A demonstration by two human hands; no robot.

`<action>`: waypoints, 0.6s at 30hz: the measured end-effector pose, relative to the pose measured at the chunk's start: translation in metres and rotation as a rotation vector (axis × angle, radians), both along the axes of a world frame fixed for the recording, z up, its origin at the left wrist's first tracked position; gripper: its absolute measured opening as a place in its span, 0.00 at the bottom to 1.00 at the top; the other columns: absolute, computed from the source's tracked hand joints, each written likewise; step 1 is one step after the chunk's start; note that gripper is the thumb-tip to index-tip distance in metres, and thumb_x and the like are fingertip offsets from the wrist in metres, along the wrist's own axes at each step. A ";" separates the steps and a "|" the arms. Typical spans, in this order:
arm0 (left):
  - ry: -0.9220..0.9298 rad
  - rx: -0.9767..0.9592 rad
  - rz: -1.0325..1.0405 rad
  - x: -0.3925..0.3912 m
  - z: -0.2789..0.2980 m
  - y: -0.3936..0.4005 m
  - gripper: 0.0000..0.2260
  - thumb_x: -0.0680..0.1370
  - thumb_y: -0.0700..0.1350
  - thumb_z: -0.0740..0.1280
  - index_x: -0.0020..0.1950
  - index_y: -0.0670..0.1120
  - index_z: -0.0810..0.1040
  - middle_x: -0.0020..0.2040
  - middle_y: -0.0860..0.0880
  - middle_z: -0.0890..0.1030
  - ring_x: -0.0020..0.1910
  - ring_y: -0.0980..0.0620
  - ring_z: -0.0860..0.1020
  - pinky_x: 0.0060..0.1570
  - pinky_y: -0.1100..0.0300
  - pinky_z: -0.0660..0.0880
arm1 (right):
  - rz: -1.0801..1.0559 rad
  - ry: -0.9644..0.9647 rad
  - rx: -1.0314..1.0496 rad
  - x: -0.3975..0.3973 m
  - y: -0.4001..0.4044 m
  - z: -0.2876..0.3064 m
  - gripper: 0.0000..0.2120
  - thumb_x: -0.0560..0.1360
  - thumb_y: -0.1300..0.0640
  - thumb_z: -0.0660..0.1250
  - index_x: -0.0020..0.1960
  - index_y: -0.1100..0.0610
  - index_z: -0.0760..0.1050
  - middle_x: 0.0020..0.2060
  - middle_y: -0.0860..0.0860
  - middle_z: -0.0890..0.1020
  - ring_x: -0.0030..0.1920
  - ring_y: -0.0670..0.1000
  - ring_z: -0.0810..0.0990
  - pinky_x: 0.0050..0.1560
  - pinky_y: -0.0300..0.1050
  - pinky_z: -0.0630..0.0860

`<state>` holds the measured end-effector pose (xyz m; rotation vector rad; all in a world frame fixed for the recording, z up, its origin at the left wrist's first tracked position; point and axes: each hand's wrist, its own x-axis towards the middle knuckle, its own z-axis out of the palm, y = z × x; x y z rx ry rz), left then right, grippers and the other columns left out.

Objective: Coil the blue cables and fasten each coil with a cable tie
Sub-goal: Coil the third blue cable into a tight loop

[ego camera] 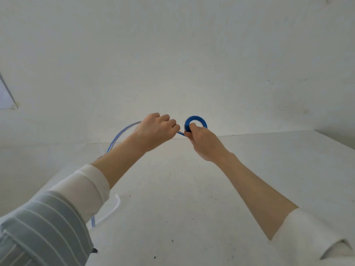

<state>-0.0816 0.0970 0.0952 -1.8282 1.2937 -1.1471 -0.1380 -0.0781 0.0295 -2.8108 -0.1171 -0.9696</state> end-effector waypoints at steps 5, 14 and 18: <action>-0.128 0.065 -0.241 0.013 0.006 0.012 0.10 0.68 0.34 0.68 0.39 0.50 0.76 0.25 0.54 0.72 0.27 0.55 0.73 0.39 0.64 0.75 | 0.047 0.049 0.011 -0.003 0.008 -0.003 0.15 0.80 0.50 0.54 0.51 0.62 0.68 0.35 0.52 0.72 0.30 0.51 0.67 0.31 0.42 0.62; 0.087 -0.070 -0.485 0.018 0.007 0.029 0.12 0.73 0.30 0.60 0.39 0.44 0.79 0.34 0.48 0.78 0.32 0.47 0.76 0.46 0.58 0.78 | 0.033 0.042 -0.231 -0.009 0.041 -0.008 0.14 0.81 0.52 0.53 0.48 0.62 0.69 0.29 0.51 0.70 0.25 0.49 0.64 0.23 0.39 0.55; 0.206 -0.135 -0.483 0.016 0.009 0.031 0.15 0.76 0.32 0.54 0.42 0.42 0.79 0.36 0.47 0.78 0.35 0.46 0.77 0.63 0.51 0.71 | 0.082 0.011 -0.181 -0.015 0.048 -0.001 0.11 0.80 0.56 0.54 0.44 0.62 0.68 0.27 0.52 0.68 0.24 0.52 0.63 0.23 0.42 0.56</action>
